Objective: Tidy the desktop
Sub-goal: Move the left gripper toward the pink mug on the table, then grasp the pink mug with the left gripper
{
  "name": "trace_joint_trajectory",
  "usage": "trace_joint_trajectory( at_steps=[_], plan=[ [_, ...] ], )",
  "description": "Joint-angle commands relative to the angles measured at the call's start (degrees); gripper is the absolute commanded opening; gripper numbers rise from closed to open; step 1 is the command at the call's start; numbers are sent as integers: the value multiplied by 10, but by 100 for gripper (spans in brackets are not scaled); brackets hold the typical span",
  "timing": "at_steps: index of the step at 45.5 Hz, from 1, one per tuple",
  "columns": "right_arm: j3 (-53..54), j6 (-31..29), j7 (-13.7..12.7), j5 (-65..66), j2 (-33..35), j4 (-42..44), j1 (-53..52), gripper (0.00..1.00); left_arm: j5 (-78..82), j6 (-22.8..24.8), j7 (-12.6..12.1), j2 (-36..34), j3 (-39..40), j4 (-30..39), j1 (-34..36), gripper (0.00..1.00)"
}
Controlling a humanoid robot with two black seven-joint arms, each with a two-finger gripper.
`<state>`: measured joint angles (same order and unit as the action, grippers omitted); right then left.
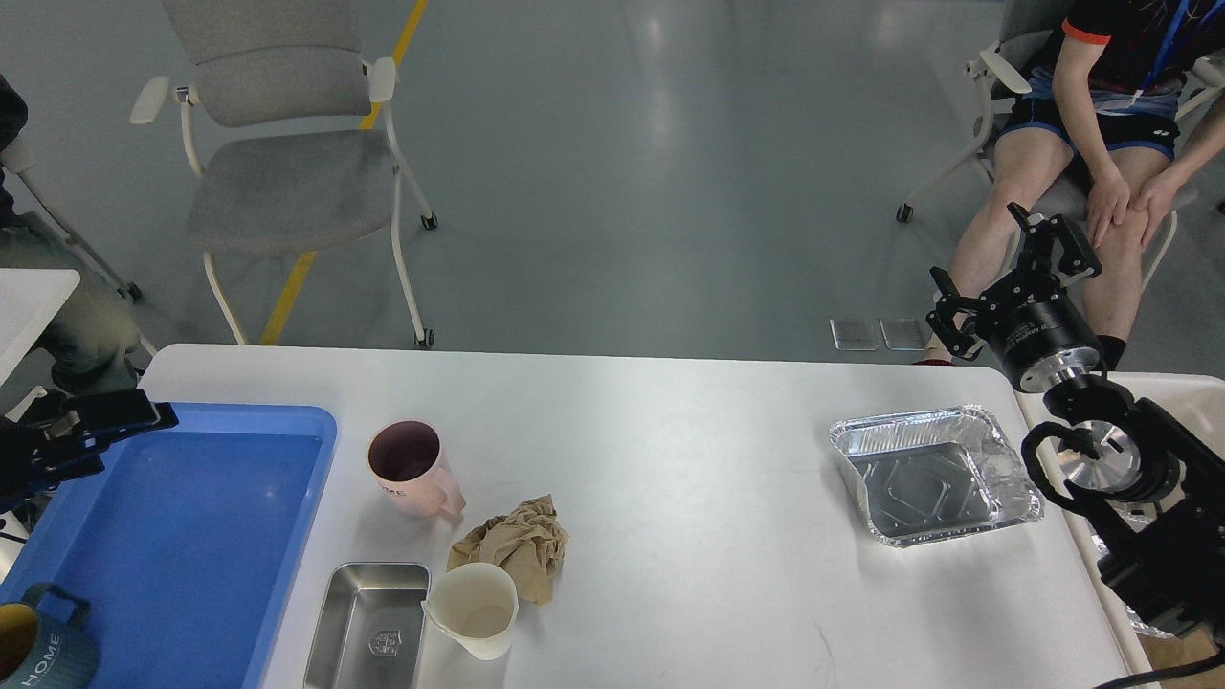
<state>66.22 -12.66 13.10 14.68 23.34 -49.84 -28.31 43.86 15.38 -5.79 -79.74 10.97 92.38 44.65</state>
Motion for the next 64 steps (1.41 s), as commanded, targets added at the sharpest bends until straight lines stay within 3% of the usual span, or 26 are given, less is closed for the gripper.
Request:
trace_joint_trajectory(
  at_steps=[1, 13, 19, 34, 41, 49, 58, 60, 64],
  plan=[
    [0, 0, 0, 0, 2, 0, 3, 100, 43, -1, -3, 56, -6, -25, -4, 94],
    [0, 0, 1, 0, 2, -2, 10, 100, 59, -11, -2, 212, -25, -147, -1, 93],
    [1, 0, 1, 0, 3, -2, 17, 100, 60, -42, -2, 278, -27, -206, -4, 91],
    [1, 0, 2, 0, 3, -2, 26, 100, 60, -78, -2, 377, -35, -258, -5, 88],
    [1, 0, 2, 0, 4, -2, 25, 100, 59, -77, -2, 400, -55, -289, -6, 65],
    [0, 0, 2, 0, 5, -2, 26, 100, 58, -78, 1, 440, -77, -348, -1, 64],
    [0, 0, 2, 0, 7, -3, 26, 100, 57, -77, 7, 452, -77, -365, -4, 51],
    [0, 0, 2, 0, 6, -3, 27, 100, 57, -77, 7, 458, -77, -365, -4, 45],
    [0, 0, 2, 0, 6, -8, 29, 100, 50, -71, 1, 469, -76, -365, -2, 22]
  ],
)
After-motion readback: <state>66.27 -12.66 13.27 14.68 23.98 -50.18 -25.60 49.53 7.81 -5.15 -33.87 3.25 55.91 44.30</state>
